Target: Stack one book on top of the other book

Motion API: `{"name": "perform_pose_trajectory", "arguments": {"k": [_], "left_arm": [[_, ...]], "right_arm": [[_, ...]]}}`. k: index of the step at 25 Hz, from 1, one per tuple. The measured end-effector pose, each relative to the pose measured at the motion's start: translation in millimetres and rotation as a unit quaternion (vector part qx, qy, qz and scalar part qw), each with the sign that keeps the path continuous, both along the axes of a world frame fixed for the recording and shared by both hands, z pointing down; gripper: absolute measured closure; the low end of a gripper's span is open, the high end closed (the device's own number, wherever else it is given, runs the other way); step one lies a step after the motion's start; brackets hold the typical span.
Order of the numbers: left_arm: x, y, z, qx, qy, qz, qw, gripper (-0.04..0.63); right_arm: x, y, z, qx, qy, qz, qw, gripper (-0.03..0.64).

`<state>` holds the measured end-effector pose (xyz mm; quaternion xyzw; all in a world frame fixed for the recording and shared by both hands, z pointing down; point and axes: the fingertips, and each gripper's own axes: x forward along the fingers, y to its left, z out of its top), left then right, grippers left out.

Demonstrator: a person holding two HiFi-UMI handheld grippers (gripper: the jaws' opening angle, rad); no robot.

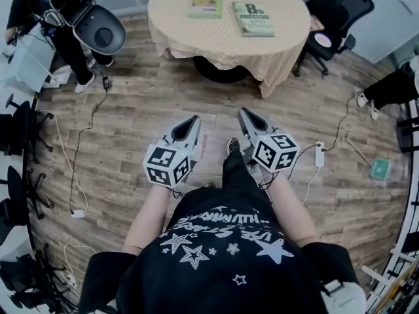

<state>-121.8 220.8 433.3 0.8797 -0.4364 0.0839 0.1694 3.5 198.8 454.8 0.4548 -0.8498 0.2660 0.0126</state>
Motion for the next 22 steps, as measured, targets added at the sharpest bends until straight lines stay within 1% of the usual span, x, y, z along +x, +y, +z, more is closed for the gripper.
{"name": "perform_pose_trajectory", "arguments": {"k": [2, 6, 16, 22], "left_arm": [[0.6, -15.6, 0.6, -0.001, -0.001, -0.007, 1.0, 0.588], [6.0, -51.1, -0.2, -0.004, 0.0, -0.018, 0.9998, 0.588], [33.8, -132.7, -22.5, 0.011, -0.014, -0.03, 0.9994, 0.588], [53.7, -181.8, -29.9, 0.016, -0.013, -0.043, 0.9988, 0.588]], "right_arm": [[0.0, -16.1, -0.8, -0.004, -0.006, -0.005, 1.0, 0.589], [3.2, -52.8, -7.6, 0.006, -0.005, -0.015, 1.0, 0.588], [31.9, -141.6, -24.6, 0.02, -0.013, -0.026, 0.999, 0.588], [52.0, -189.3, -25.0, 0.015, -0.013, -0.038, 0.999, 0.588]]}}
